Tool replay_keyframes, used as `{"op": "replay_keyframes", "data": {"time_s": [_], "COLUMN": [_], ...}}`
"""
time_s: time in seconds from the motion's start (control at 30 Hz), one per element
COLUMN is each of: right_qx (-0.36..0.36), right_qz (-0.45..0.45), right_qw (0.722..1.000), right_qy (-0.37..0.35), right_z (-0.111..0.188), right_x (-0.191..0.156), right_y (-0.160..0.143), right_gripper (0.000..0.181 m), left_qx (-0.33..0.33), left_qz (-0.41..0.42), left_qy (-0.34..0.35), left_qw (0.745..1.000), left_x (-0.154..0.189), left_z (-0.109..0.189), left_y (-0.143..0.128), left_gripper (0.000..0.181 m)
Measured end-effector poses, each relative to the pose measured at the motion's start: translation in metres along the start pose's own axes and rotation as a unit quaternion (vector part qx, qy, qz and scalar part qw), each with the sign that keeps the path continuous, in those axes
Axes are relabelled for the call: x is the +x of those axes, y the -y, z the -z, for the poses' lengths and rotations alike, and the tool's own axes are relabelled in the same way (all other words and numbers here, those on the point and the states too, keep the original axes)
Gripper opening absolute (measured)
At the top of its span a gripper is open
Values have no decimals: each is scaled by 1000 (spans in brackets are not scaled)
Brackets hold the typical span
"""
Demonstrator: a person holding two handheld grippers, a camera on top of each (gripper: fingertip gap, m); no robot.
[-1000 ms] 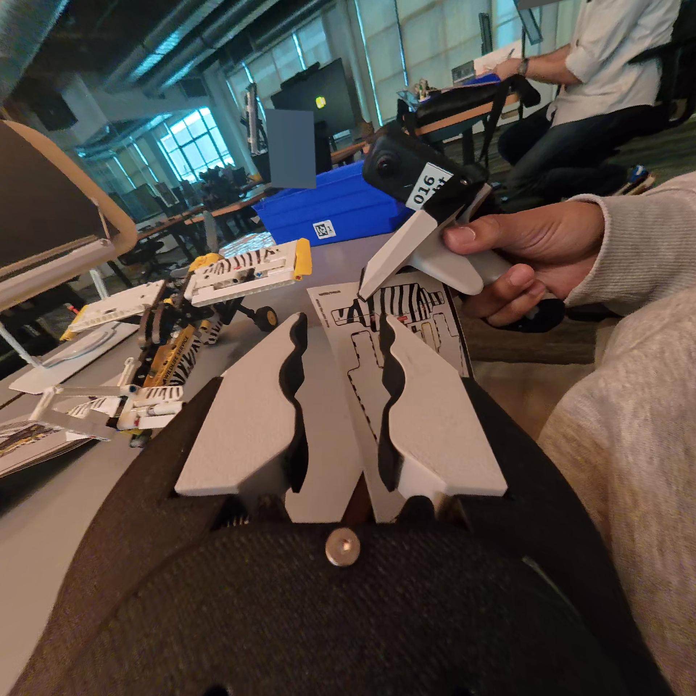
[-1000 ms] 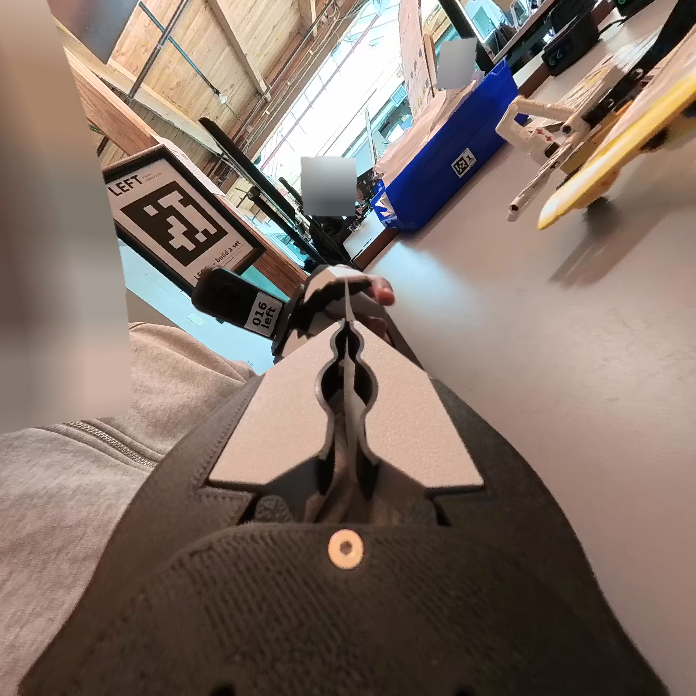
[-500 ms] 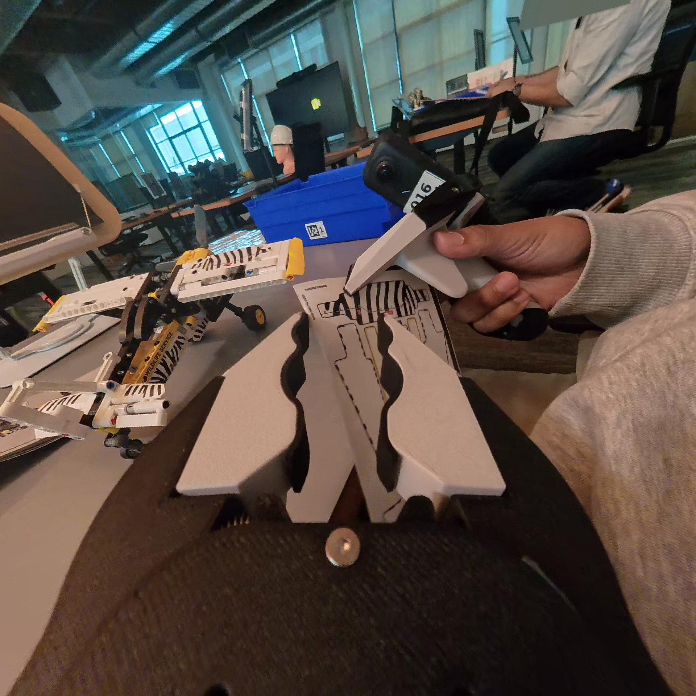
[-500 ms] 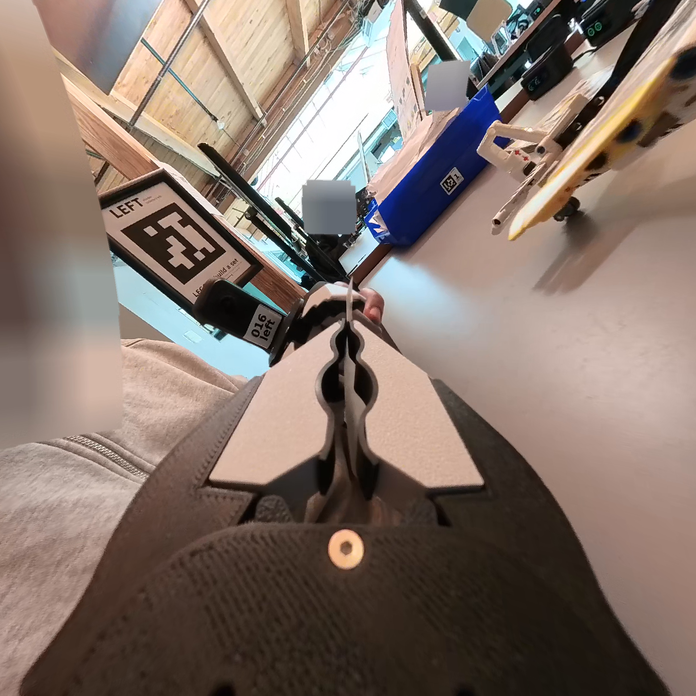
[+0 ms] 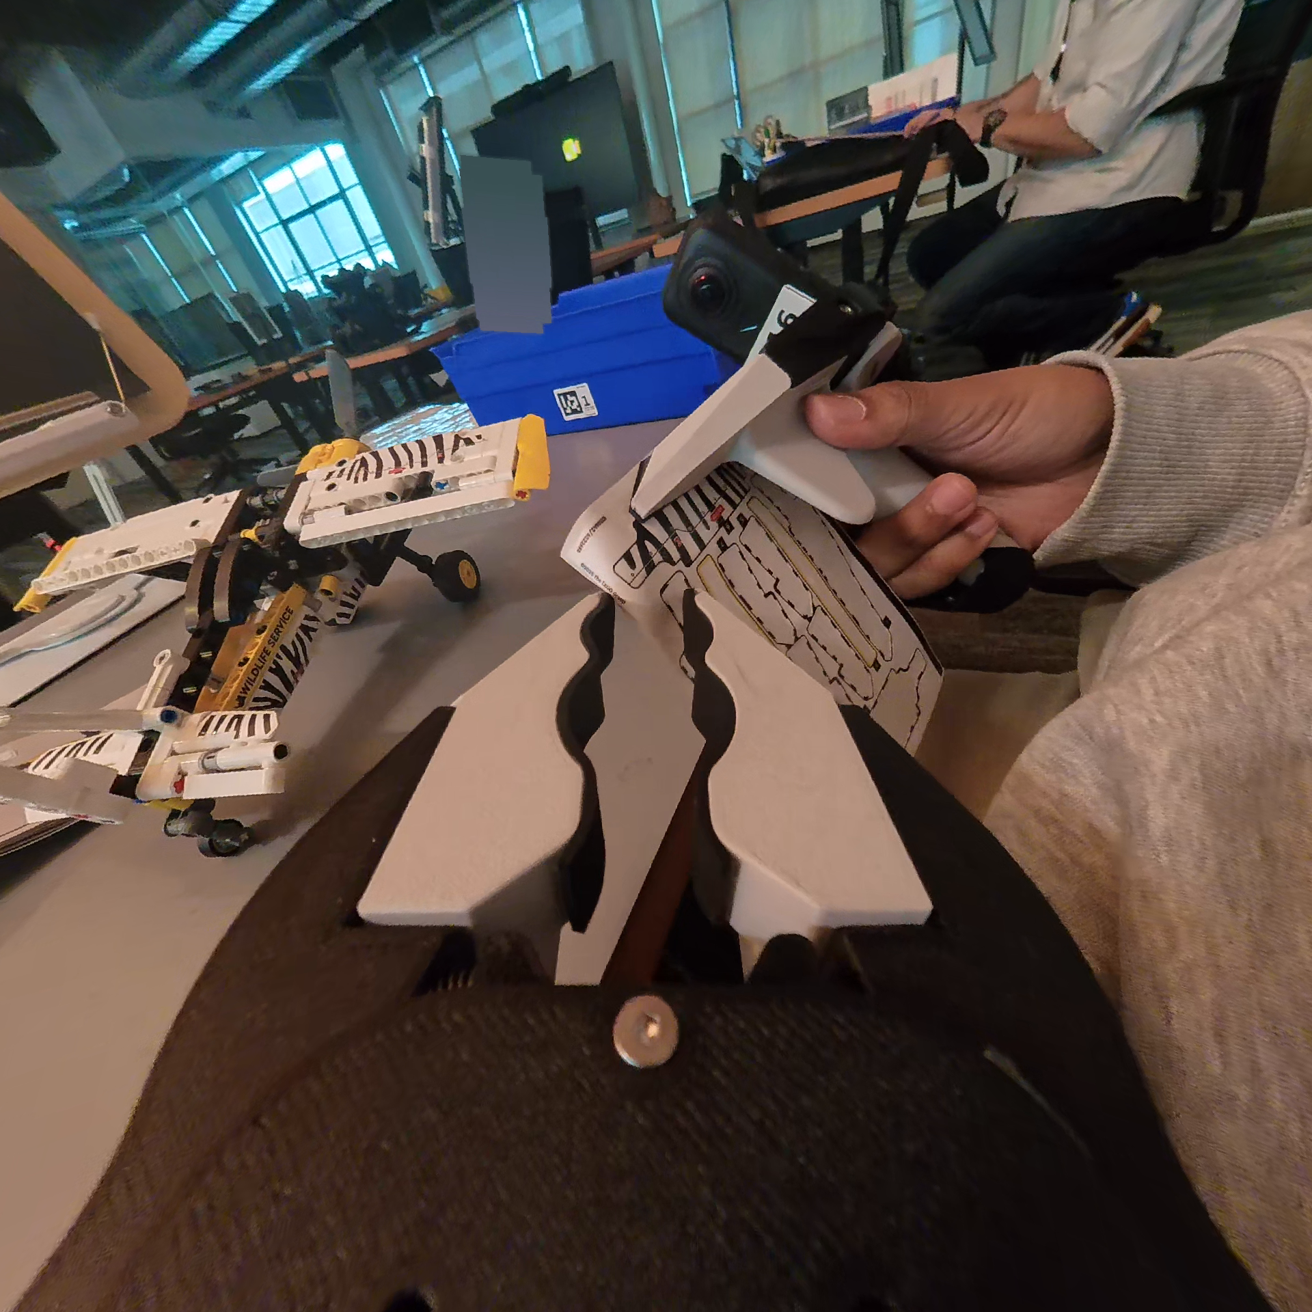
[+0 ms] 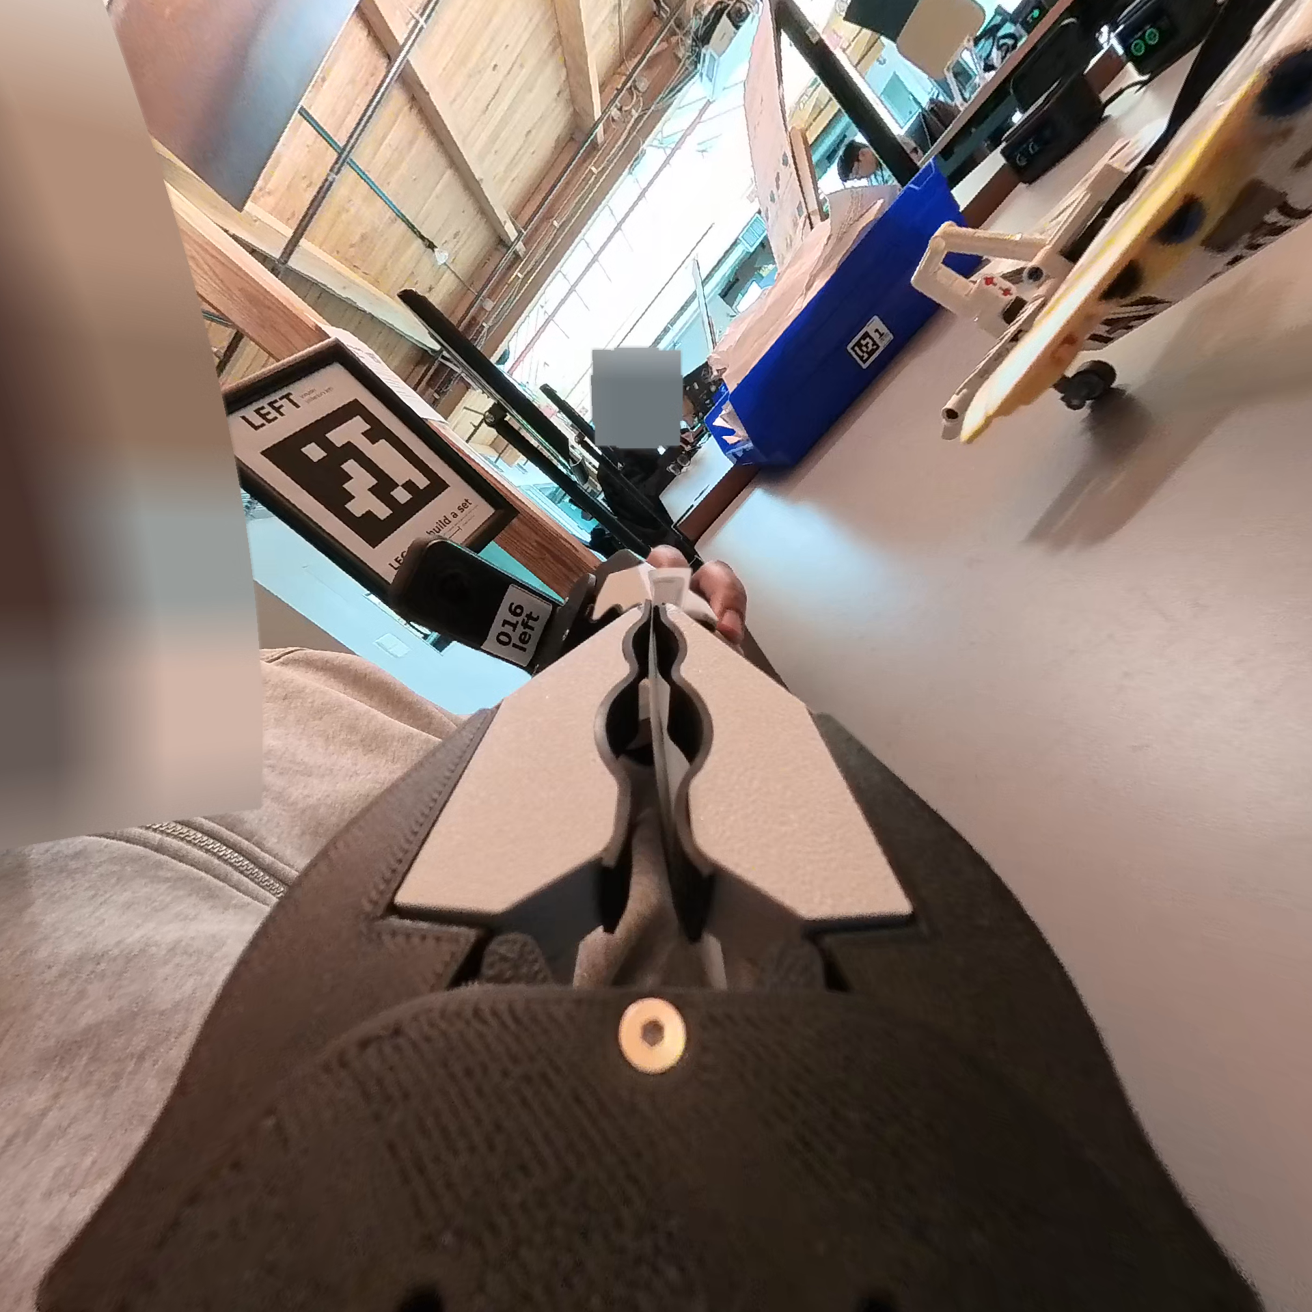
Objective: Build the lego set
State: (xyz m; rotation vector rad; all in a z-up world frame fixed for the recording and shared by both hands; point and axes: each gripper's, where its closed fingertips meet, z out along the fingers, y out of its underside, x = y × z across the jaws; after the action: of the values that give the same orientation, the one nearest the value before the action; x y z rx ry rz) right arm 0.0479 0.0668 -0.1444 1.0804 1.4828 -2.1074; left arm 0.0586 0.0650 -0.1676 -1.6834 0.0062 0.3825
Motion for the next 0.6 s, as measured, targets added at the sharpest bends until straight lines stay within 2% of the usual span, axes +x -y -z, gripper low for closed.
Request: {"op": "replay_keyframes", "data": {"time_s": [0.27,0.6], "right_qx": [-1,0], "right_qz": [-7,-8], "right_qw": [1000,1000], "right_qy": [3,5], "right_z": [0,2], "right_x": [2,1], "right_y": [-2,-1], "right_gripper": [0,0], "left_qx": [-4,21], "left_qz": [9,107], "left_qy": [-13,-58], "left_qw": [1000,992], "left_x": [3,6], "left_z": [-1,-1], "left_y": [-2,5], "left_gripper": [9,2]}}
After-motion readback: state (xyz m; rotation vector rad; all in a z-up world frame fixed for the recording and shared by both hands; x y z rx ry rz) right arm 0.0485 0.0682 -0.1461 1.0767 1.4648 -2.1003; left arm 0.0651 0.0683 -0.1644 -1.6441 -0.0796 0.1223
